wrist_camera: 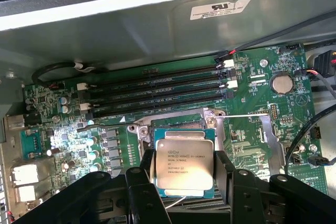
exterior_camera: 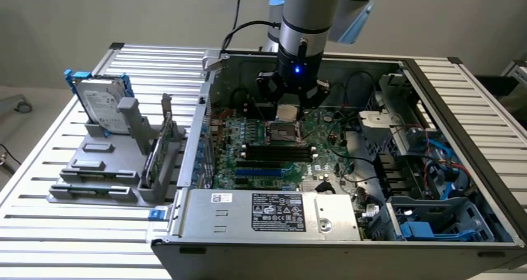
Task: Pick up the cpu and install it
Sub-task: 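Place the cpu into insertion slot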
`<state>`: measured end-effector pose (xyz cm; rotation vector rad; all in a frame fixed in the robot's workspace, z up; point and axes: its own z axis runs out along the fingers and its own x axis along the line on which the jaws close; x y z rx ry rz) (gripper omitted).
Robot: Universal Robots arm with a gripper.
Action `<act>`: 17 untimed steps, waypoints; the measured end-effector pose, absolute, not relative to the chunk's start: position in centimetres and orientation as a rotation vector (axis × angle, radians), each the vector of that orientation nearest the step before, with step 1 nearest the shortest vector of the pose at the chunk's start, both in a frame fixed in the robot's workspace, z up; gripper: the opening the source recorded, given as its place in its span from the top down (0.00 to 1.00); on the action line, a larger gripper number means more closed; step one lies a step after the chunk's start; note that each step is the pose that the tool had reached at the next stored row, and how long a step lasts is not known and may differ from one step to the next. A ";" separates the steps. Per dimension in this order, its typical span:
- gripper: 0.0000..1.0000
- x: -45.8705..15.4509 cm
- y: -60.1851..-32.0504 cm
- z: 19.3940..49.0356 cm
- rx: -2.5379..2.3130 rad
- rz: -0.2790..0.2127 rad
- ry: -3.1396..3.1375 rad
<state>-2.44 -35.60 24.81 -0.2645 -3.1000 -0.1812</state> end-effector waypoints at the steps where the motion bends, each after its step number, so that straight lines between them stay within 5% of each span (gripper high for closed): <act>1: 0.45 -2.4 -35.6 24.8 -0.264 -0.181 -3.100; 17: 0.45 -2.4 -35.6 24.5 -0.529 -0.185 -3.076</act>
